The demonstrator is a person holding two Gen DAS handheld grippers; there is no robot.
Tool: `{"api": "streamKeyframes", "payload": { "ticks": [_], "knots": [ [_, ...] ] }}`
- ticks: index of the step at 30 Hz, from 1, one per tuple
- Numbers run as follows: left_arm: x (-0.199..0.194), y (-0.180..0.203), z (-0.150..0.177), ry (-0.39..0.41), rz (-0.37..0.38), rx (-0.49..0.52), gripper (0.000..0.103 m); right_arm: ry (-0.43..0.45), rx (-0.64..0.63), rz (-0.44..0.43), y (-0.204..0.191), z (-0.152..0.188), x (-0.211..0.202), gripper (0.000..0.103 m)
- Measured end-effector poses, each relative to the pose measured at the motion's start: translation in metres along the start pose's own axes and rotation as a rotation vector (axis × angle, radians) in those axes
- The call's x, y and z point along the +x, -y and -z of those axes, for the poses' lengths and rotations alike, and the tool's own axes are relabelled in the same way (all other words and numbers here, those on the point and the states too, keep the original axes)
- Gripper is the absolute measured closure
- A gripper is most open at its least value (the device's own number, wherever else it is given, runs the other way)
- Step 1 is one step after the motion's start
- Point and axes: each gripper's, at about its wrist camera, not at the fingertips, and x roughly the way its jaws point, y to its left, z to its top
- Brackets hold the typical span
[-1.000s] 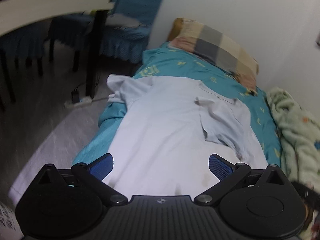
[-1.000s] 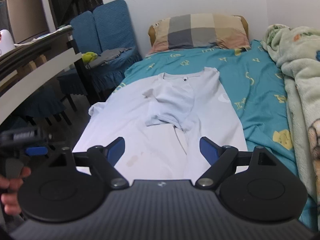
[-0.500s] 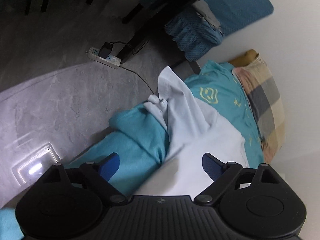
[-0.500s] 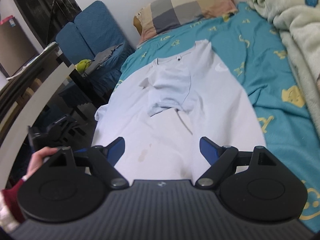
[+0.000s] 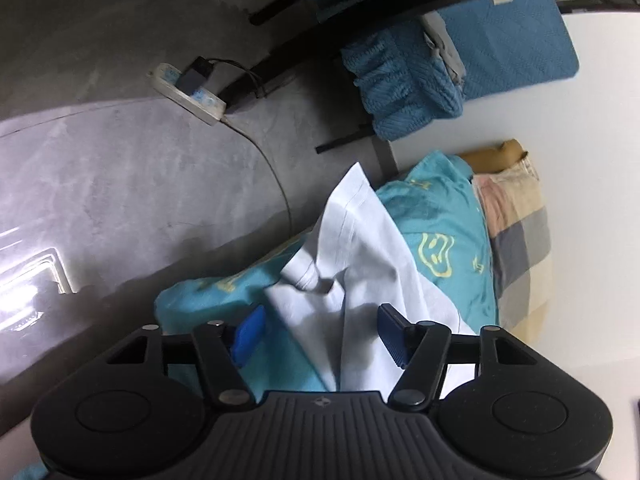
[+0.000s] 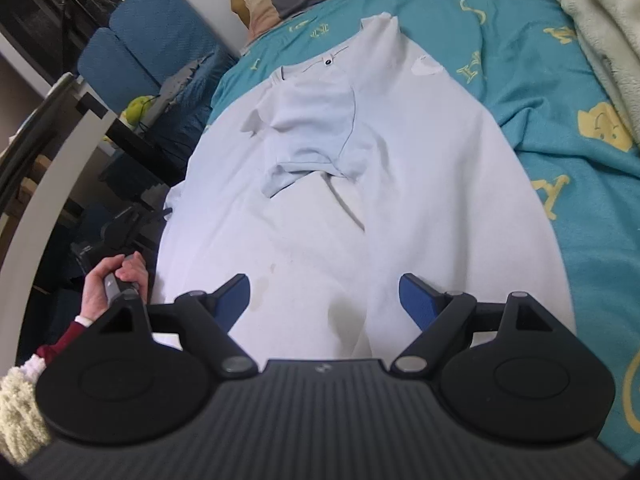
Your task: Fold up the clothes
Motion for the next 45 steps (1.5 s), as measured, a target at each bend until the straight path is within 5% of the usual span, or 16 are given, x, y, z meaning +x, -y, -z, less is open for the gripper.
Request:
{"api": "streamKeyframes", "payload": {
  "ticks": [3,6,9,12,15,24,32,42,45],
  "knots": [
    [0.002,0.003,-0.004,0.02,0.028,0.029,0.044,-0.013,-0.012,0.003,-0.003,0.001,0.005,0.02],
    [0.001,0.013,-0.005,0.027,0.045,0.083,0.061,-0.021,-0.014,0.006,-0.003,0.003,0.007,0.02],
    [0.001,0.025,-0.001,0.036,0.032,0.151,0.093,-0.017,-0.01,0.009,-0.003,0.002,0.007,0.02],
    [-0.002,0.036,0.004,0.051,0.018,0.209,0.096,-0.014,-0.016,0.017,-0.005,0.002,0.006,0.02],
    [-0.012,0.052,0.008,0.088,0.014,0.266,0.097,-0.003,-0.019,0.019,-0.007,0.001,0.003,0.02],
    [-0.063,0.164,0.056,0.232,-0.003,0.648,0.097,0.065,-0.016,-0.008,-0.012,-0.006,-0.016,0.02],
    [-0.057,0.276,0.175,0.173,0.017,1.074,0.097,0.127,0.063,-0.065,0.009,-0.014,-0.041,0.02],
    [0.013,0.268,0.3,-0.024,-0.013,1.163,0.095,0.164,0.205,-0.077,0.054,-0.023,-0.049,0.02],
    [0.017,0.249,0.315,-0.065,-0.021,1.158,0.08,0.183,0.222,-0.063,0.063,-0.029,-0.048,0.02]
  ]
}}
